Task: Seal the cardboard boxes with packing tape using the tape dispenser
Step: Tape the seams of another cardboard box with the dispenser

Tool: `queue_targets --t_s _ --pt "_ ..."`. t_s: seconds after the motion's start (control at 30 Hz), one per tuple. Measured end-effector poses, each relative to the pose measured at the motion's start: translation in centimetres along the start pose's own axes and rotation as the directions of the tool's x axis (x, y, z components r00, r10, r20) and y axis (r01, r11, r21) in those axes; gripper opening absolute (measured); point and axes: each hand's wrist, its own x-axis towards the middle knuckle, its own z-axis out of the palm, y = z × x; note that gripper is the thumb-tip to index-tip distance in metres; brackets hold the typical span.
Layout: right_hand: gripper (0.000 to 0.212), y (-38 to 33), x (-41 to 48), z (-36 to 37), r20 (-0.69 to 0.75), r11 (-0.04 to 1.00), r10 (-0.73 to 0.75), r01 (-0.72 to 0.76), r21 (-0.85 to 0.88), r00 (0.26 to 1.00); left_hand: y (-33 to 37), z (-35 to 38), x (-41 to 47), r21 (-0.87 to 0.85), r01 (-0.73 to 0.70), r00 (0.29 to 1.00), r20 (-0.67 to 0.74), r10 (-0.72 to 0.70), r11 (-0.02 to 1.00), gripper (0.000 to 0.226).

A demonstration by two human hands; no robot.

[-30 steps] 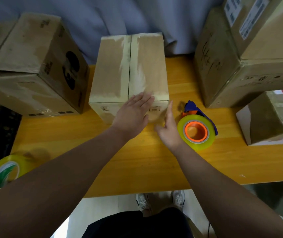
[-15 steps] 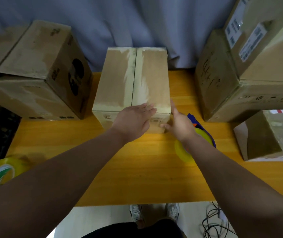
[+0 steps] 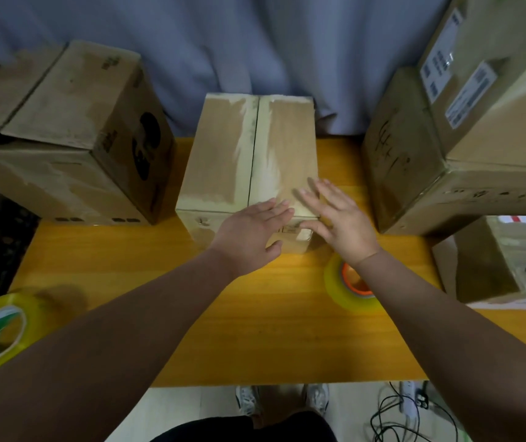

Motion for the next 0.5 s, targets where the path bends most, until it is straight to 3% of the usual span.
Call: queue_targets --t_s 0.1,0.23,0.33,0.5 --pt "0.042 0.2 0.1 0.5 -0.037 0.985 -0.158 0.154 -0.079 0.987 -0.1 0.1 0.0 0.012 -0.005 1.000 -0.002 0.005 1.000 0.060" --pt "0.037 -0.2 -0.2 0.9 -0.061 0.992 -0.120 0.117 -0.045 0.991 -1.2 -0.2 -0.2 0.047 -0.049 0.999 0.010 0.049 0.998 0.058" --pt "0.039 -0.4 -0.4 0.7 -0.056 0.995 -0.099 0.098 -0.023 0.994 -3.9 -0.9 -1.5 0.073 0.034 0.999 -0.020 -0.032 0.997 0.063" --pt "0.038 0.3 -0.6 0.5 0.056 0.975 -0.178 0.184 -0.125 0.982 -8.9 -1.0 -4.4 0.133 0.134 0.991 -0.025 -0.132 0.982 0.065"
